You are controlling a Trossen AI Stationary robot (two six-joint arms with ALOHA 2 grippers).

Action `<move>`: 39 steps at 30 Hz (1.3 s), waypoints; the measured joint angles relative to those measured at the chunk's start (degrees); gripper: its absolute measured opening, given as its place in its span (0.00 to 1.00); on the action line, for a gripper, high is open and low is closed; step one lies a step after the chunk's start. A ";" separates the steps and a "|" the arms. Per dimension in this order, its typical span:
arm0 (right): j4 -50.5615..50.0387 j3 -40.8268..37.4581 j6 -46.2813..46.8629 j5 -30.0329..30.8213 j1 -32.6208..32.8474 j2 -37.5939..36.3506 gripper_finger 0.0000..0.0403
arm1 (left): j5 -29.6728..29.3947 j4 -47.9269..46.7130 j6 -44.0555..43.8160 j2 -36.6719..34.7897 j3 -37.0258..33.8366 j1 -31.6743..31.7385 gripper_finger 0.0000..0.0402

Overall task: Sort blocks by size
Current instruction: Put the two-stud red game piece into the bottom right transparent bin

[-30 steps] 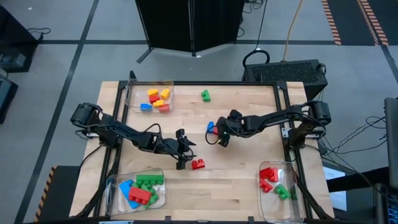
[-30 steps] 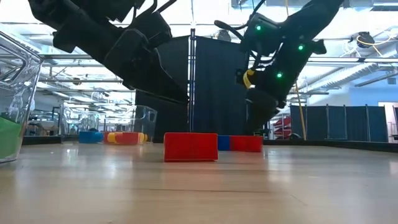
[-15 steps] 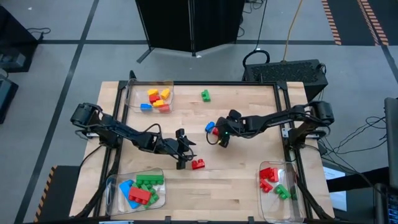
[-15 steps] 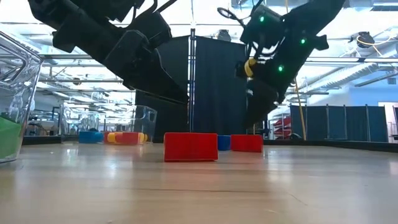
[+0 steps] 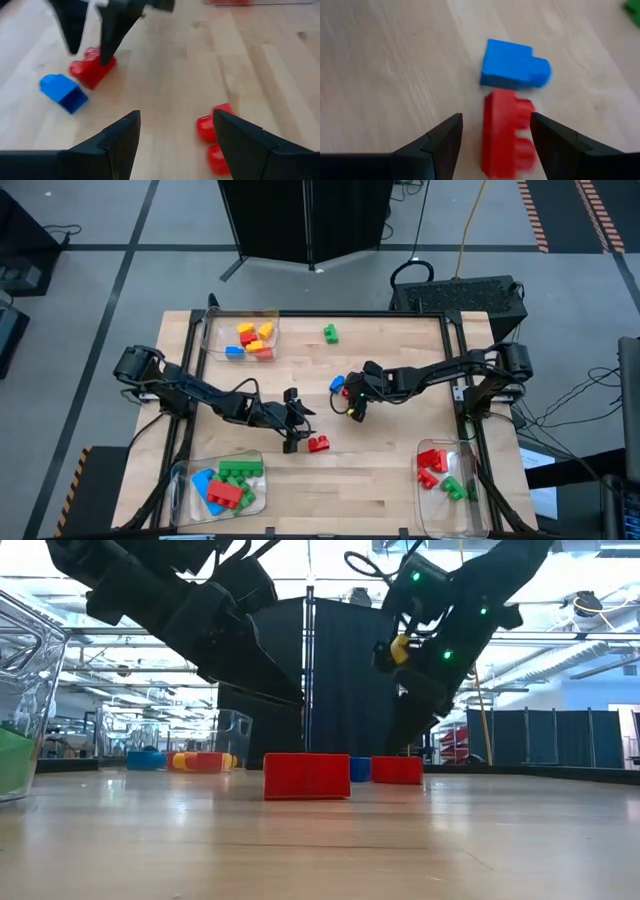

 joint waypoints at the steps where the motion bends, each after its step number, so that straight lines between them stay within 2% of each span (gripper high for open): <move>1: 0.43 0.03 -0.14 -0.15 0.00 0.69 0.55 | 0.96 0.26 0.02 0.00 0.00 -0.01 0.62; 4: 0.28 0.01 -0.24 1.10 -0.19 3.05 0.55 | 2.69 1.55 0.23 -0.01 0.06 -0.39 0.62; 11: -0.13 0.16 0.01 1.18 -0.20 6.20 0.53 | 2.55 2.23 1.43 -0.02 0.07 -0.98 0.62; 14: -0.42 0.17 0.70 0.92 0.22 5.80 0.45 | 1.22 2.18 1.20 -0.02 0.07 -0.98 0.62; 18: -0.91 0.01 0.63 0.84 0.71 4.85 0.29 | 1.09 2.16 1.18 -0.02 0.07 -0.98 0.62; 19: -0.86 0.01 0.60 0.90 0.74 4.71 0.28 | 1.09 2.18 1.18 -0.02 0.07 -0.98 0.62; 29: -3.48 0.03 2.00 0.84 2.66 2.50 0.28 | 0.88 2.15 1.14 -0.02 0.04 -0.98 0.62; 39: -12.45 0.03 8.56 0.85 10.57 -5.81 0.29 | 0.87 2.14 0.98 -0.02 0.02 -0.98 0.62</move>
